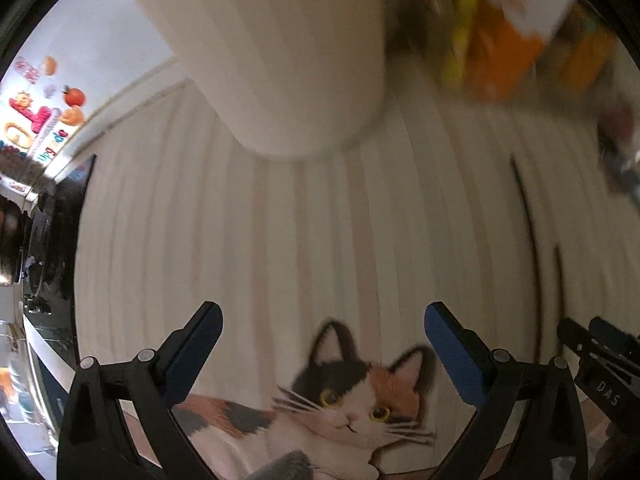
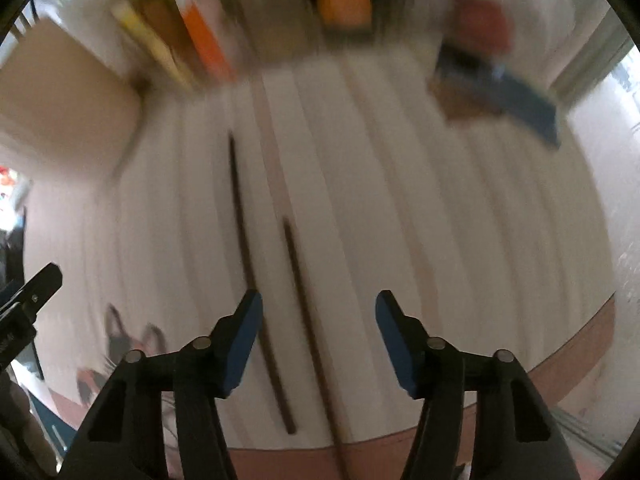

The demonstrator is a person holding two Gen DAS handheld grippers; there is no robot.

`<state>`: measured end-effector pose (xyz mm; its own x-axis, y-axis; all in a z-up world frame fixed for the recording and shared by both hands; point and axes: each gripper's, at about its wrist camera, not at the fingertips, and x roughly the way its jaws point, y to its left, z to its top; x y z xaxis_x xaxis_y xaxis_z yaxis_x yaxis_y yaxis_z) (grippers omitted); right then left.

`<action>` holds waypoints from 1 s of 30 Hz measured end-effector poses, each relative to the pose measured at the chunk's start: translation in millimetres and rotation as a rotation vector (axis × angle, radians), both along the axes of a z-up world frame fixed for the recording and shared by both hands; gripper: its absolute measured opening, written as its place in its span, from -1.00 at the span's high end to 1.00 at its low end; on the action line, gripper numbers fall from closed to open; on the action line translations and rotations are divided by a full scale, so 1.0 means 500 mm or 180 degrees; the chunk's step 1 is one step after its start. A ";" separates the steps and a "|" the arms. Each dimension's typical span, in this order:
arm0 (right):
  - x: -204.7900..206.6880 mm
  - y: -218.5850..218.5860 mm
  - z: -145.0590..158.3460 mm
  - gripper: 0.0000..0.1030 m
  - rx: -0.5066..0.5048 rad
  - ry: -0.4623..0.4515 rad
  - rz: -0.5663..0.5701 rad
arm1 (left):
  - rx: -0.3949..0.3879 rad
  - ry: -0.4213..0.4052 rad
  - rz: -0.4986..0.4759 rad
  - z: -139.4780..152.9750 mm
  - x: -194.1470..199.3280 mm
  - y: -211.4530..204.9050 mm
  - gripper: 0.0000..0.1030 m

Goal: Organize utensils
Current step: 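Grasp a dark chopstick with the right tool while the left grasps another dark one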

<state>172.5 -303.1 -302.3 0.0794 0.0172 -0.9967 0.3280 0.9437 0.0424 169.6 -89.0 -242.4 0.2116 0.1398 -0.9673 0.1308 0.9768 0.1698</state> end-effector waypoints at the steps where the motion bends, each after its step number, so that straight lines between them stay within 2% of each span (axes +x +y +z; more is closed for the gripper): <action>1: -0.010 0.003 -0.020 -0.12 0.0019 0.0072 0.0012 | 0.0021 0.0049 -0.0015 -0.012 -0.007 -0.004 -1.00; 4: -0.025 0.012 -0.053 -0.01 -0.0015 0.0208 0.0077 | 0.0072 0.0134 -0.0026 -0.036 -0.018 -0.014 -1.00; 8: -0.038 0.030 -0.059 0.04 -0.0200 0.0201 0.0200 | 0.0035 0.0166 -0.0002 -0.043 -0.015 -0.024 -1.00; 16: -0.056 0.028 -0.062 0.40 -0.0292 0.0210 0.0302 | -0.0054 0.0200 0.0001 -0.051 -0.023 -0.057 -1.00; 18: -0.060 0.024 -0.062 0.71 -0.0305 0.0200 0.0314 | -0.0064 0.0220 -0.0012 -0.053 -0.027 -0.066 -0.99; 20: -0.066 0.018 -0.063 0.89 -0.0332 0.0200 0.0323 | -0.0084 0.0221 -0.0022 -0.052 -0.030 -0.076 -0.99; 26: -0.068 -0.066 -0.060 0.89 -0.0231 0.0238 0.0176 | -0.0316 0.0205 -0.0119 -0.032 -0.034 -0.152 -0.99; 30: -0.074 -0.134 -0.059 0.89 -0.0272 0.0273 0.0084 | -0.0508 0.0245 -0.0249 -0.022 -0.027 -0.224 -0.79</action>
<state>135.4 -370.3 -331.8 -0.0055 -0.0672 -0.9977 0.3018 0.9511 -0.0657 156.1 -200.8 -253.2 0.1404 -0.0307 -0.9896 0.2140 0.9768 0.0001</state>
